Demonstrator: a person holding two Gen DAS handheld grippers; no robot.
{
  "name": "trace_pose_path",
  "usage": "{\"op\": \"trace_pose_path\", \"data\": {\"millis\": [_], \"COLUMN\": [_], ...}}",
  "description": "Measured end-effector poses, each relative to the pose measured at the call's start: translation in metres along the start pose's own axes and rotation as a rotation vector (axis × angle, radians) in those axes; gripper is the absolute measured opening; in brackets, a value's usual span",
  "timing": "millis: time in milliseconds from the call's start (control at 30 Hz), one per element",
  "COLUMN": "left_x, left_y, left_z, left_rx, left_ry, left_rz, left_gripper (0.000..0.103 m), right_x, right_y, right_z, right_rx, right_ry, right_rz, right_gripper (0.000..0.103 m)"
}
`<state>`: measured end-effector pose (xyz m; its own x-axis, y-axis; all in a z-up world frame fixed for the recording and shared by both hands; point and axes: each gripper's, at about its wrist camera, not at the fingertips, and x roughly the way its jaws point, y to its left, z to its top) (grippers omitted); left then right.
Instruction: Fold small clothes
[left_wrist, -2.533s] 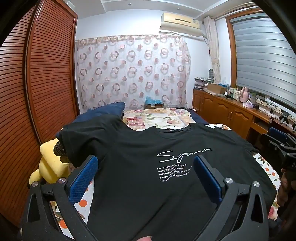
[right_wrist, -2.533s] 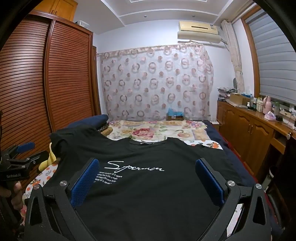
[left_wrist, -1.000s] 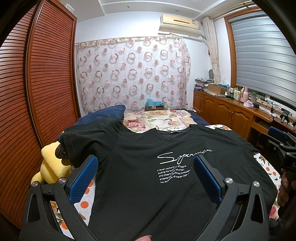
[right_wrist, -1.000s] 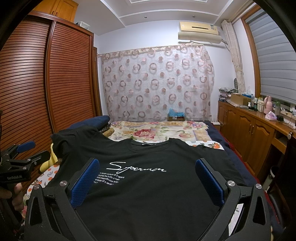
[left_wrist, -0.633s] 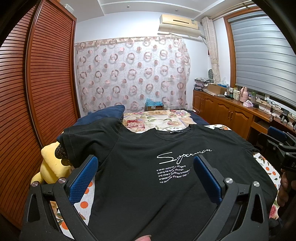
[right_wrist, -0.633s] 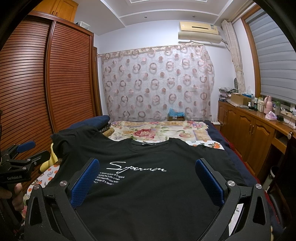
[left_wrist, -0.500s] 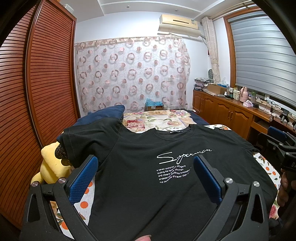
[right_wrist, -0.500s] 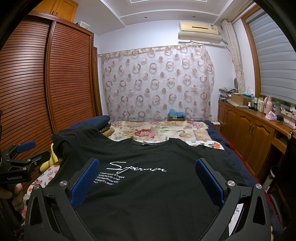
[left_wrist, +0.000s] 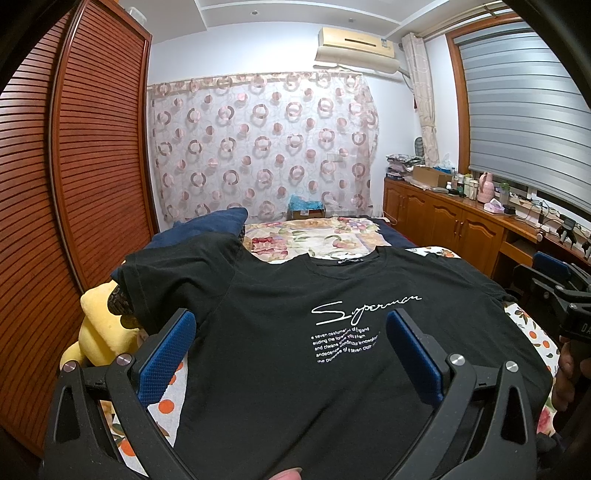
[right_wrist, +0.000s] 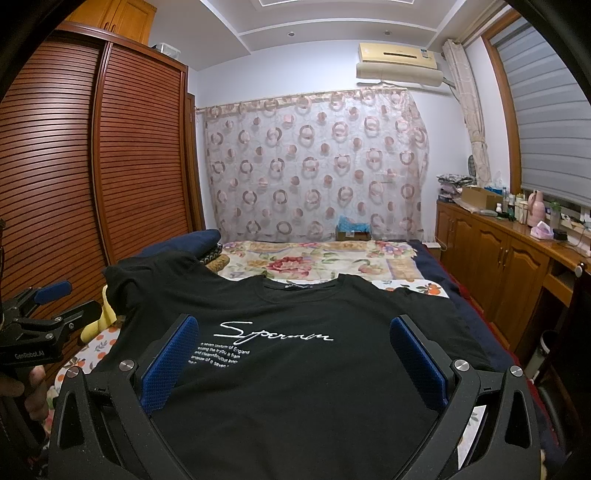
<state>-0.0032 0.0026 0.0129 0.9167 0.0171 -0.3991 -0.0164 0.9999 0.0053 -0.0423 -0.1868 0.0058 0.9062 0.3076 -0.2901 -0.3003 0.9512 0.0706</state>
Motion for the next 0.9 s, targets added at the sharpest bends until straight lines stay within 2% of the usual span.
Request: {"op": "trace_pose_path", "data": {"millis": [167,567,667,800,900], "left_x": [0.002,0.033,0.037,0.043,0.053], "left_y": [-0.004,0.050,0.064,0.080,0.094], "left_z": [0.005,-0.013,-0.014,-0.017,-0.019], "left_rx": [-0.005,-0.024,-0.043,-0.042,-0.057], "left_ry": [0.037,0.122,0.144,0.156,0.182], "left_rz": [-0.017,-0.005,-0.023,0.000,-0.009], "left_gripper": [0.103,0.103,0.103,0.103,0.103], "right_x": [0.006,0.032,0.043,0.061,0.072], "right_y": [0.000,-0.010,-0.014,-0.016,-0.020], "right_z": [-0.003,-0.006,-0.006,-0.003,-0.001], "right_rx": [0.006,-0.003,-0.005,-0.024,-0.020], "right_ry": [0.015,0.092,0.125,0.166,0.206], "right_rz": [0.026,0.100,0.116,0.118,0.146], "right_gripper": [0.103,0.103,0.103,0.103,0.103]}}
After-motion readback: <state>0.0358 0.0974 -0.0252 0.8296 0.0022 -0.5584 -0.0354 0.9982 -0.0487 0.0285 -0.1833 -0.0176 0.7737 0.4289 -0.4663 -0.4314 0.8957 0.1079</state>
